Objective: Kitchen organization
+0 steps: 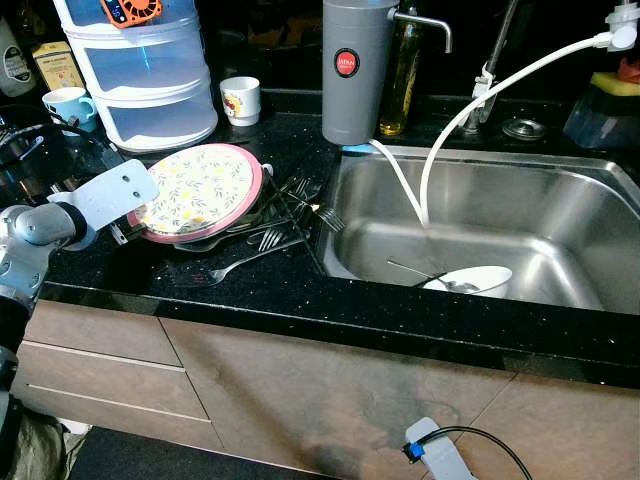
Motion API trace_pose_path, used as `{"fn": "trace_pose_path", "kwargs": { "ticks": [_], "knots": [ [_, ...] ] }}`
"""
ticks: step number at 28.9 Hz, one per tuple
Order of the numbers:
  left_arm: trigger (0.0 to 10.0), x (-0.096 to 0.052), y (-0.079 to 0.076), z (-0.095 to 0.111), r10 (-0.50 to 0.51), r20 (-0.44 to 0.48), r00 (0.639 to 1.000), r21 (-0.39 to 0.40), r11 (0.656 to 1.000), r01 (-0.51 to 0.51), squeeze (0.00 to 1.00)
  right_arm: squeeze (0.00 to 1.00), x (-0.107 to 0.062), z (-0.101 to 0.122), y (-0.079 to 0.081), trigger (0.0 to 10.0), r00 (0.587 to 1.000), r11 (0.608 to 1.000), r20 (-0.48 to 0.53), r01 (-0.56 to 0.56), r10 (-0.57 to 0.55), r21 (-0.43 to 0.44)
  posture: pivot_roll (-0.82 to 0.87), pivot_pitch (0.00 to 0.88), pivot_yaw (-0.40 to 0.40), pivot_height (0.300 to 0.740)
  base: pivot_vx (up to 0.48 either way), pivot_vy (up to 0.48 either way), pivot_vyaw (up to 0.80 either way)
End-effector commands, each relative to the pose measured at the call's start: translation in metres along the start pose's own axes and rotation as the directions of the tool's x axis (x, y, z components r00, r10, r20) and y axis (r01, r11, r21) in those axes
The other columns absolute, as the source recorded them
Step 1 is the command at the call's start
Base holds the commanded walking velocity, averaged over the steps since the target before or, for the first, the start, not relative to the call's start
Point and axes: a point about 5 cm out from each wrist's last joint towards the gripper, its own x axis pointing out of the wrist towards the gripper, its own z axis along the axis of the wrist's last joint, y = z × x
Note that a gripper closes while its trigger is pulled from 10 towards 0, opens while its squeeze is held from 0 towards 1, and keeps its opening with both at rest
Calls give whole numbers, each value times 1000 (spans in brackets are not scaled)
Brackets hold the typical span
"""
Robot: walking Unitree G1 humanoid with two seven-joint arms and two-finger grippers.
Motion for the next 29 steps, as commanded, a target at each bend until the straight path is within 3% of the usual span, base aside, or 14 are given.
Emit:
{"fn": "trace_pose_path", "kwargs": {
  "ticks": [1,12,19,29],
  "knots": [
    [10000,11,-21,-4,-103,-28,994,10,995,103,0,0,0,1,0,10000,1000,1000,4,4,-3,-7,-33,0,10,740,0,0,0],
    [10000,17,-20,0,-129,-40,991,60,989,132,0,0,0,0,0,10000,1000,1000,4,5,-5,-10,-35,0,11,740,0,0,0],
    [10000,22,-1,10,28,-42,999,174,984,-20,0,0,0,0,1,10000,1000,1000,2,4,-4,-15,-37,0,12,740,0,0,0],
    [10000,31,-5,15,18,-27,999,195,981,-13,0,0,0,-2,1,10000,1000,1000,0,6,-6,-19,-42,1,13,740,0,0,0]
  ]
}}
